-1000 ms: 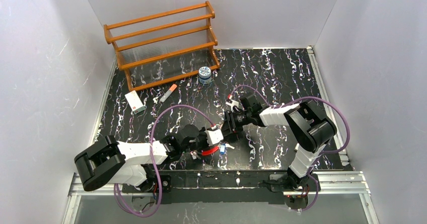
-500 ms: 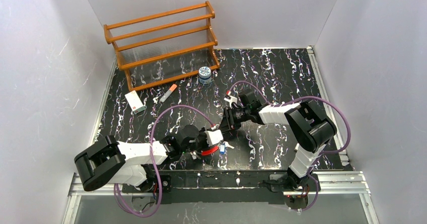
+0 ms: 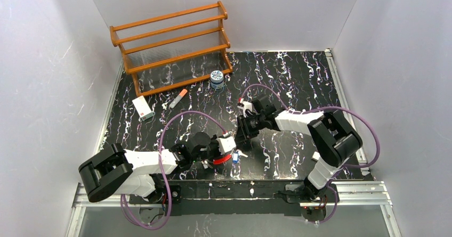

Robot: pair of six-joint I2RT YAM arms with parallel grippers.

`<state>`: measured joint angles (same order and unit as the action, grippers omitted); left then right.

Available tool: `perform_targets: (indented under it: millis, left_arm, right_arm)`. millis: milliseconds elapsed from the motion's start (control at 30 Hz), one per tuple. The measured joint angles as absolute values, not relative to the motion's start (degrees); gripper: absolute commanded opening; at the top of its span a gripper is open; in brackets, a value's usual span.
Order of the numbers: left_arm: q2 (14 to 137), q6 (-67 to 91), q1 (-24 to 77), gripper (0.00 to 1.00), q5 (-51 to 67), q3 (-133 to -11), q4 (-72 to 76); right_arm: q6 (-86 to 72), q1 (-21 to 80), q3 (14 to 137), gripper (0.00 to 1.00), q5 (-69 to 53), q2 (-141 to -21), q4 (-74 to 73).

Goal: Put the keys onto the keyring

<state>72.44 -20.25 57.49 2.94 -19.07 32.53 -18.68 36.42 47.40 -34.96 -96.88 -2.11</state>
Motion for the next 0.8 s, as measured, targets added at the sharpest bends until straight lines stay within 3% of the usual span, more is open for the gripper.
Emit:
perform_targets:
  millis: [167, 400, 700, 800]
  left_arm:
    - [72.62, -19.38, 57.49, 0.13, 2.94, -19.07, 32.53]
    - [72.66, -19.03, 57.49, 0.13, 2.94, -19.07, 32.56]
    - [72.66, -18.83, 57.49, 0.13, 2.92, -19.07, 32.53]
    - [72.66, -18.83, 57.49, 0.13, 2.92, -19.07, 32.56]
  right_arm:
    - [-16.29, 39.79, 47.46, 0.42, -31.68, -95.50, -4.19]
    - [-14.35, 43.44, 49.06, 0.33, -26.41, -95.53, -7.31]
    - [-13.15, 45.19, 50.70, 0.19, -22.59, -95.48, -7.62]
    - [-12.99, 45.41, 51.09, 0.08, -22.13, -95.48, -7.64]
